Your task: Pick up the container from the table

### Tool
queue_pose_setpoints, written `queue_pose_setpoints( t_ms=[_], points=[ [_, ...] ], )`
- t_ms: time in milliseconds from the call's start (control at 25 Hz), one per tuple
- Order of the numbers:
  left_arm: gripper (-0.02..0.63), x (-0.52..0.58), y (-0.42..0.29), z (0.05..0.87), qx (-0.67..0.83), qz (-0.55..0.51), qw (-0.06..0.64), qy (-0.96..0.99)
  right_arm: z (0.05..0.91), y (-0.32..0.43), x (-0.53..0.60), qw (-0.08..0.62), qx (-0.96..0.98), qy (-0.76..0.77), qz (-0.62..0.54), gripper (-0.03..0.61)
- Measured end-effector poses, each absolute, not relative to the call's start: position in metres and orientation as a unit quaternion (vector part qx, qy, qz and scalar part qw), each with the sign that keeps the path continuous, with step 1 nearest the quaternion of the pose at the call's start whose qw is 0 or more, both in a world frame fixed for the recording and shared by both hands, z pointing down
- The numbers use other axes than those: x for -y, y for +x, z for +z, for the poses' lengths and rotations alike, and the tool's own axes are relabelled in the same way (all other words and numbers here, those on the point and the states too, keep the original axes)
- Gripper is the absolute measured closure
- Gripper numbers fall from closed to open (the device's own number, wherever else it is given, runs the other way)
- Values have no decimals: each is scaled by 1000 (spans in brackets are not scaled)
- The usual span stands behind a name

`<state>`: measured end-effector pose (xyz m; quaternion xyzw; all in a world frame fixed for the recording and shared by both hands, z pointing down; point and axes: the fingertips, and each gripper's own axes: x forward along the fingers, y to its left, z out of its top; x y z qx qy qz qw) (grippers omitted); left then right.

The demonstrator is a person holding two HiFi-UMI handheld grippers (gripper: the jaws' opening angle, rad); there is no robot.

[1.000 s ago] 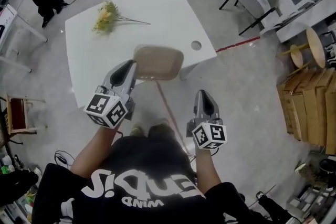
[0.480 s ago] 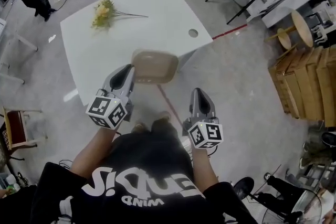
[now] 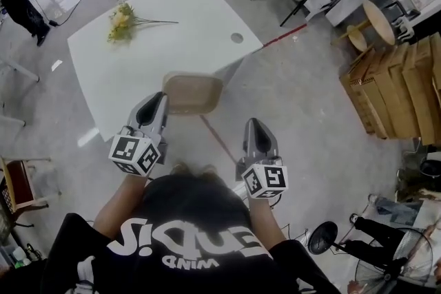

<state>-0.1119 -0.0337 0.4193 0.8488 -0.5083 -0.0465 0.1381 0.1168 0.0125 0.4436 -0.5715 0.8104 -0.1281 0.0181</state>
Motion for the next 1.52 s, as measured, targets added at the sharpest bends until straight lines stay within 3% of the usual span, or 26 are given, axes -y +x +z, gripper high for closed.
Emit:
queue_pose_setpoints(
  t_ms=[1520],
  points=[
    [571,11,-59,431,534,-47,130,834,453,170,-18,30,-820,-556,-129,578]
  ],
)
